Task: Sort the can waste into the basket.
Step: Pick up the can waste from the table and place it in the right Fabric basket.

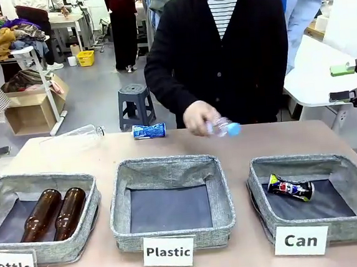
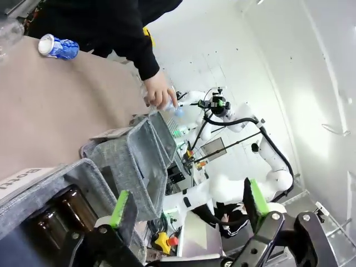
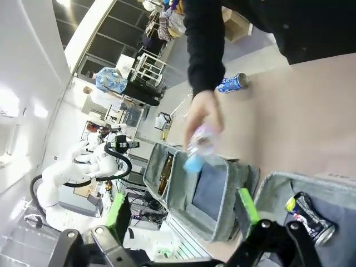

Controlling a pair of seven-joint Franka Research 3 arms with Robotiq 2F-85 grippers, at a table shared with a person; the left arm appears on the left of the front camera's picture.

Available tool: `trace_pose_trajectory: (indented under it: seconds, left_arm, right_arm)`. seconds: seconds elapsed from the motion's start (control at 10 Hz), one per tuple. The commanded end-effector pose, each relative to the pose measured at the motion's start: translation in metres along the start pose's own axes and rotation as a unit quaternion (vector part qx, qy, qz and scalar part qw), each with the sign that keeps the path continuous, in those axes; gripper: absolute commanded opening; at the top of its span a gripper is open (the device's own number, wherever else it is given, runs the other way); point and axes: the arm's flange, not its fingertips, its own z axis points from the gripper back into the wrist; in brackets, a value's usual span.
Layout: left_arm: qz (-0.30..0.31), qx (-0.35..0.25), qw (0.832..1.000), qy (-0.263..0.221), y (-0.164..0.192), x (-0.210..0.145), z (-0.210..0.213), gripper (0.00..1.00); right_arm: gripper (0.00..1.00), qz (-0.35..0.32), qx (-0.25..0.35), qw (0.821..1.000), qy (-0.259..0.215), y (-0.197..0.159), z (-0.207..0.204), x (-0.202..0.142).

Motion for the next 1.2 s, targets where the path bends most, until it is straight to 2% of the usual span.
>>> trace_pose_trajectory:
  seconds: [0.0, 0.6, 0.7, 0.9, 1.1]
  left_arm:
    - [-0.001, 0.007, 1.0, 0.007, -0.015, -0.003, -0.001, 1.0]
    - [-0.006, 0.003, 1.0, 0.006, -0.013, -0.001, -0.001, 1.0]
    - [0.001, 0.016, 0.999, 0.034, -0.026, 0.041, -0.011, 1.0]
    - [0.035, 0.078, 0.987, 0.138, -0.039, 0.138, -0.078, 1.0]
    - [0.063, 0.133, 0.974, 0.173, -0.037, 0.206, -0.137, 1.0]
  right_arm:
    - [1.0, 0.0, -0.005, 1.0, 0.006, -0.001, 0.001, -0.005]
    - [1.0, 0.0, -0.005, 1.0, 0.006, -0.001, 0.001, -0.005]
    - [1.0, 0.0, -0.005, 1.0, 0.006, -0.001, 0.001, -0.005]
    - [1.0, 0.0, -0.005, 1.0, 0.006, -0.001, 0.001, -0.005]
    - [1.0, 0.0, -0.005, 1.0, 0.006, -0.001, 0.001, -0.005]
